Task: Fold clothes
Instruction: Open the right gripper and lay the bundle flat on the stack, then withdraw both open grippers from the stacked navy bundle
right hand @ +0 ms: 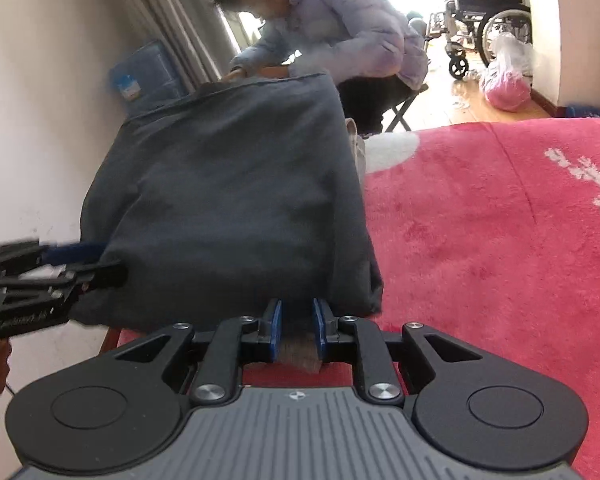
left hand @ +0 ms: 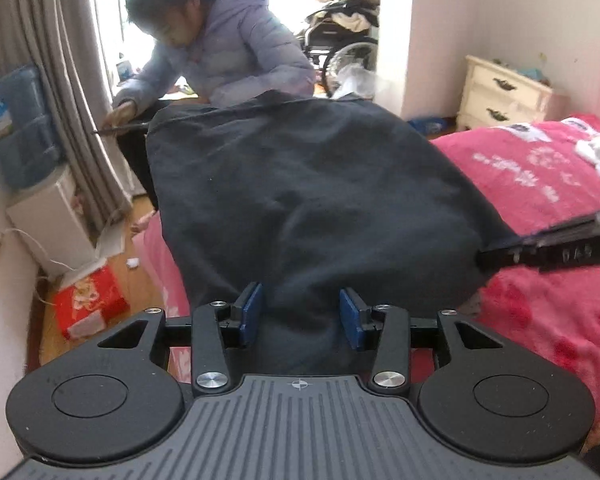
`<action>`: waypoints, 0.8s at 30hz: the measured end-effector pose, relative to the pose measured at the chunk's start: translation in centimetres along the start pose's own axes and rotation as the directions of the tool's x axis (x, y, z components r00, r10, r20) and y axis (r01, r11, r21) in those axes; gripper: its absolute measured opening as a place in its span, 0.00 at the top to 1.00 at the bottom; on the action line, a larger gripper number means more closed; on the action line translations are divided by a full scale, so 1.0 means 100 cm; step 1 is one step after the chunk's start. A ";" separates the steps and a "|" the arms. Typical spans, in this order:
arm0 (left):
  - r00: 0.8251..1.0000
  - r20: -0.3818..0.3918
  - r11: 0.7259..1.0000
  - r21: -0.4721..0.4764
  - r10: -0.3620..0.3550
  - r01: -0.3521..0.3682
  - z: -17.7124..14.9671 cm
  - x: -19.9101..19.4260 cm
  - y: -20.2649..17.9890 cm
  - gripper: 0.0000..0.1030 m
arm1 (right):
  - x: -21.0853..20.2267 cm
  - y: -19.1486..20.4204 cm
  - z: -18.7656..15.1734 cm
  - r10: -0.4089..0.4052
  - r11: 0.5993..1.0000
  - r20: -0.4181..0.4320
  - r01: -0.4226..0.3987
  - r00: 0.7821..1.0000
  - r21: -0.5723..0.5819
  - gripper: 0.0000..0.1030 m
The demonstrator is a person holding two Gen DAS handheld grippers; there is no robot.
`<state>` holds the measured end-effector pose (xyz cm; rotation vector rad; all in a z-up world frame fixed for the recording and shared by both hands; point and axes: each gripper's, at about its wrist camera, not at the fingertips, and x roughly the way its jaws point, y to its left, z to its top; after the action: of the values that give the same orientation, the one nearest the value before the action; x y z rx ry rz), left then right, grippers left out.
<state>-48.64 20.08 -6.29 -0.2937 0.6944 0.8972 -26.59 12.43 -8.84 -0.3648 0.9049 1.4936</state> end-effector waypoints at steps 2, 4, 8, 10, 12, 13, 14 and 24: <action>1.000 -0.002 1.000 0.016 0.022 -0.022 0.007 -0.005 -0.010 0.53 | -0.015 -0.004 0.003 0.007 1.000 -0.005 -0.007 1.000 -0.005 0.81; 1.000 -0.003 1.000 -0.001 0.023 -0.023 0.012 -0.013 -0.013 0.53 | -0.031 -0.006 0.009 -0.010 0.999 -0.005 0.010 1.000 -0.039 0.79; 0.999 0.024 0.991 -0.127 0.044 -0.040 0.025 -0.028 -0.017 0.31 | -0.053 -0.003 0.022 -0.019 0.994 -0.020 0.016 1.000 -0.106 0.70; 0.995 0.054 0.980 -0.188 0.079 -0.067 0.032 -0.034 -0.024 0.16 | -0.059 0.000 0.029 -0.019 0.992 -0.041 0.013 0.999 -0.128 0.65; 0.994 0.063 0.968 -0.240 0.092 -0.074 0.037 -0.039 -0.031 0.05 | -0.063 0.006 0.036 -0.010 0.992 -0.068 0.001 0.998 -0.129 0.62; 0.994 0.057 0.961 -0.264 0.095 -0.077 0.039 -0.041 -0.035 0.04 | -0.064 0.008 0.039 -0.005 0.992 -0.078 -0.005 0.997 -0.127 0.59; 0.993 0.042 0.955 -0.283 0.107 -0.090 0.041 -0.043 -0.038 0.03 | -0.065 0.012 0.041 0.004 0.992 -0.088 -0.015 0.996 -0.129 0.57; 0.978 -0.135 0.920 -0.339 0.162 -0.199 0.036 -0.040 -0.055 0.00 | -0.044 0.050 0.016 -0.018 0.994 -0.134 0.003 0.991 -0.113 0.36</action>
<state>-44.42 16.20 -1.21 -0.6064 0.6622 1.1916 -30.18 11.04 -3.15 -0.5583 0.9256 1.5285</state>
